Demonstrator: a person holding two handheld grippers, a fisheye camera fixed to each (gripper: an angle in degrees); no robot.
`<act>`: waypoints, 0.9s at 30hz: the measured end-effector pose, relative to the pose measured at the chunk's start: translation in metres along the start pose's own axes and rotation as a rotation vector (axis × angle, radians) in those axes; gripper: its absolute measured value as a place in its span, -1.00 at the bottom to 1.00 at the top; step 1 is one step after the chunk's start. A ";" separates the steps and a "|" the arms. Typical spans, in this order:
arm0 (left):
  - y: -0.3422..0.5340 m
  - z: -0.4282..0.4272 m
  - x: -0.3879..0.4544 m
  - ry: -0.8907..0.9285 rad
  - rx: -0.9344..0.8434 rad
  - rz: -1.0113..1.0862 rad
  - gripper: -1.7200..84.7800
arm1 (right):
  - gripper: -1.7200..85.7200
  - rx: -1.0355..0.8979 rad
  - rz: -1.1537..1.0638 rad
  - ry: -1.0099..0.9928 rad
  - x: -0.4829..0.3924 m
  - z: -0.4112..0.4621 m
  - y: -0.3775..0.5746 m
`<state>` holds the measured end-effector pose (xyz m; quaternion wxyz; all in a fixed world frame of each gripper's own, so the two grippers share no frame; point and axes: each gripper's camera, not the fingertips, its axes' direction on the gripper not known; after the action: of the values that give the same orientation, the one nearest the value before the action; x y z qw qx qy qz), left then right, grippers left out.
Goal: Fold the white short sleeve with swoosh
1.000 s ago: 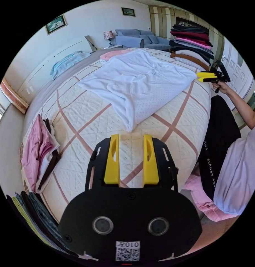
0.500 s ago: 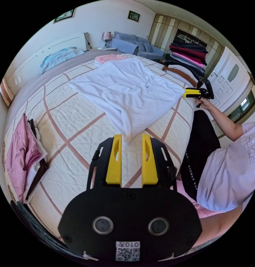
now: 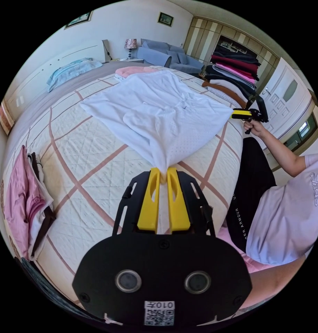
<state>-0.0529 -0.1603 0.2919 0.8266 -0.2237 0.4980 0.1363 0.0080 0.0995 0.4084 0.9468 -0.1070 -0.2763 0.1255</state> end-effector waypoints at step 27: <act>0.123 -0.011 0.115 -0.044 -0.016 -0.078 -0.88 | -0.86 -0.158 -0.173 0.044 -0.045 -0.028 0.077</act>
<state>-0.0631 -0.0599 0.1572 0.8403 -0.2467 0.4694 0.1128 -0.0269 0.1557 0.3422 0.9486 -0.1596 -0.2726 0.0190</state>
